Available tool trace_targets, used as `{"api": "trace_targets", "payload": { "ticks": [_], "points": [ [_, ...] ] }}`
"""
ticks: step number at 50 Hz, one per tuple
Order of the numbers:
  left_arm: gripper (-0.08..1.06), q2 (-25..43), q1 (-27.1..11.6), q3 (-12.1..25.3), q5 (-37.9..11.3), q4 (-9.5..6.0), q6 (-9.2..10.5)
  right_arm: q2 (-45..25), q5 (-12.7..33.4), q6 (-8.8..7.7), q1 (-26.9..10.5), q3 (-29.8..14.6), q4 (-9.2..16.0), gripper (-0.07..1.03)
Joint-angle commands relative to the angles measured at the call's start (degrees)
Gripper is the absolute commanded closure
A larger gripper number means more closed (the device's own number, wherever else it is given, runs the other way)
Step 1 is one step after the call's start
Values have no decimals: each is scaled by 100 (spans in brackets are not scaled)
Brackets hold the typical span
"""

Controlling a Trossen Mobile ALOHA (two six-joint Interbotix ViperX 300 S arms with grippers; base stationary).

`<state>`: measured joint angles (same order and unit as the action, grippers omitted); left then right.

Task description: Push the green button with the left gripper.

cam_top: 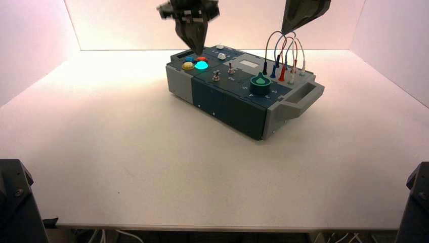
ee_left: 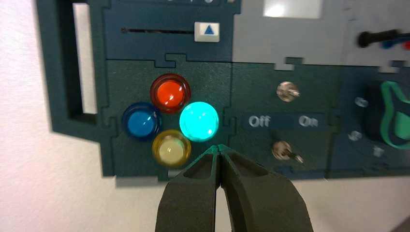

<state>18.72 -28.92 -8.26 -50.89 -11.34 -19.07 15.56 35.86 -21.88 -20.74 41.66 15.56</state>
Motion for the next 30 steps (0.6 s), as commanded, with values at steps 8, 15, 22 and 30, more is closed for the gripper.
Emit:
{"api": "trace_targets", "payload": {
  "ticks": [8,15,22,30],
  "points": [
    [100,-817,-26,-149,-316,9,-70,114,-44,-35,-35,-158,26,98],
    [100,-958,-26,-202,-439,9,-158,88,-97,-35,-26,-149,26,98],
    [100,-976,-26,-343,-378,9,-290,88,-149,-35,-35,-105,9,98],
    [100,-984,-26,-431,-246,9,-299,79,-237,-35,-35,-53,9,98]
  ]
}}
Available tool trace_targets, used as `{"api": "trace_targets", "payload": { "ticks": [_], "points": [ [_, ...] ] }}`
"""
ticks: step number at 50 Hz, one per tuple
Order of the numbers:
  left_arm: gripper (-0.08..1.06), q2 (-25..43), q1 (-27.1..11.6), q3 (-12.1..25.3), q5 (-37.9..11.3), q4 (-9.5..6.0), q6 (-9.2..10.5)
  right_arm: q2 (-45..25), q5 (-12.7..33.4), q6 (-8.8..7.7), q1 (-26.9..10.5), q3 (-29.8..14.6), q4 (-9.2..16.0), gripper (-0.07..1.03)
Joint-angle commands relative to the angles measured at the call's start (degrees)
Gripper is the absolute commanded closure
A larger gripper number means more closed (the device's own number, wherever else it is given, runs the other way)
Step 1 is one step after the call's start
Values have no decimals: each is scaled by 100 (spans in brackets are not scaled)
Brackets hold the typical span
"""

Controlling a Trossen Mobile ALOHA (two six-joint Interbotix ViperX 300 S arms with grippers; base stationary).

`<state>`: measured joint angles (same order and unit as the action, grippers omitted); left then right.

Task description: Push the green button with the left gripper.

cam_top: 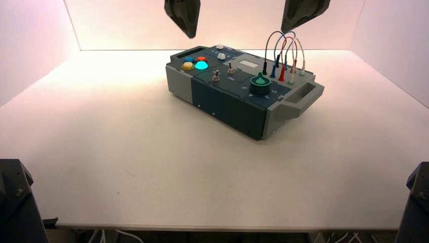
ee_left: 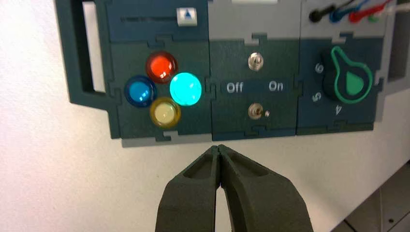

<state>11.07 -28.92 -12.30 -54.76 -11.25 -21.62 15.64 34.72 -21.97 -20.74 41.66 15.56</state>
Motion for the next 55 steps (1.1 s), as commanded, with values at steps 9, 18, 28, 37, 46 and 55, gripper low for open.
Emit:
{"api": "trace_targets", "payload": {
  "ticks": [9,18,28,37,46,55],
  "points": [
    [100,-193,-26,-62,246,-18,-53,9,-281,-26,-26,44,0,98],
    [100,-229,-26,-105,220,-18,-62,18,-281,-26,-35,35,-44,98],
    [100,-369,-26,-237,281,-18,-62,44,-281,-26,-35,44,-44,98],
    [100,-404,-26,-255,299,-18,-62,44,-281,-26,-26,35,-44,98],
    [100,-378,-26,-264,316,-18,-62,62,-281,-26,-35,79,-44,98],
    [100,-396,-26,-264,308,-18,-62,53,-281,-26,-35,44,-44,98]
  ]
}}
